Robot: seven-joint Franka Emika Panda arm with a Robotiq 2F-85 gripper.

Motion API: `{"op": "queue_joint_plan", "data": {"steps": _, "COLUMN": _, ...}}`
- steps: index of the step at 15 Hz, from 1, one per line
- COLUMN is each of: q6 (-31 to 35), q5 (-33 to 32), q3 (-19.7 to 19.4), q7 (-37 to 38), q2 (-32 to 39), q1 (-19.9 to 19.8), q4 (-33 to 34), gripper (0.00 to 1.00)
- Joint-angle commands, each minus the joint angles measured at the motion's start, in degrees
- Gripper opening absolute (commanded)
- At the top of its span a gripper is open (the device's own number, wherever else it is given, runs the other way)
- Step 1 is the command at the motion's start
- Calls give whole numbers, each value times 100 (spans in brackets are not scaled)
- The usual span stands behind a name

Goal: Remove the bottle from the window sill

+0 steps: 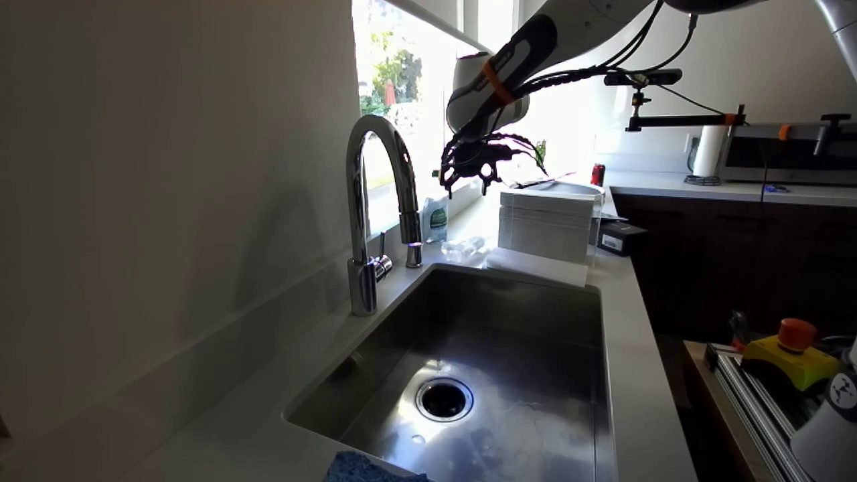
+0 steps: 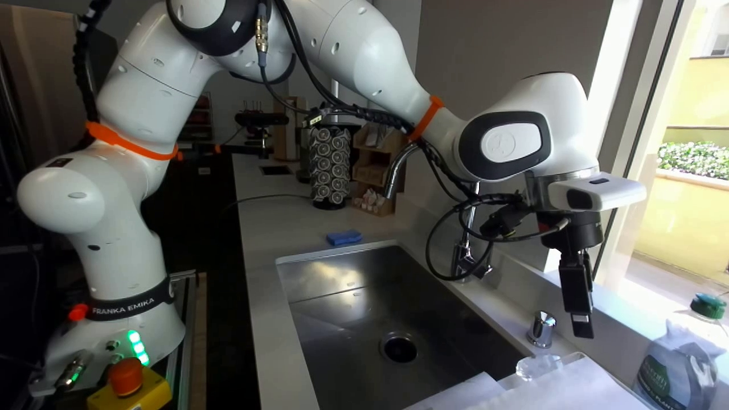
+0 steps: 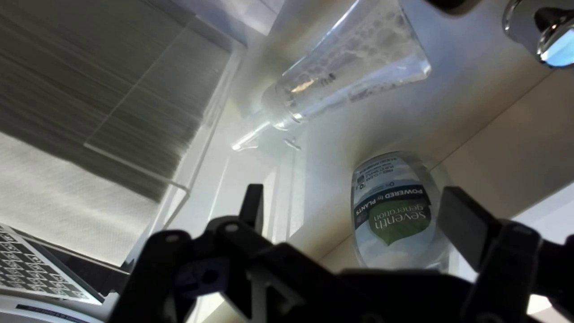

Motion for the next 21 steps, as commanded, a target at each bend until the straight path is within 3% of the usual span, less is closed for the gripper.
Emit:
{"op": "queue_joint_plan", "data": {"steps": 1, "q6": -174, "q5": 266, "q3": 169, "q7": 24, "q2": 154, "q1": -198, "q4": 224, "gripper": 100}}
{"op": "queue_joint_plan", "data": {"steps": 10, "q6": -361, "q5": 1331, "q3": 653, "q7": -172, "q2": 611, "q1": -757, "q4": 687, "gripper": 100}}
{"op": "queue_joint_plan", "data": {"steps": 21, "q6": -747, "q5": 1331, "q3": 577, "q7": 144, "q2": 1435, "q1": -831, "q4": 1321, "gripper": 100}}
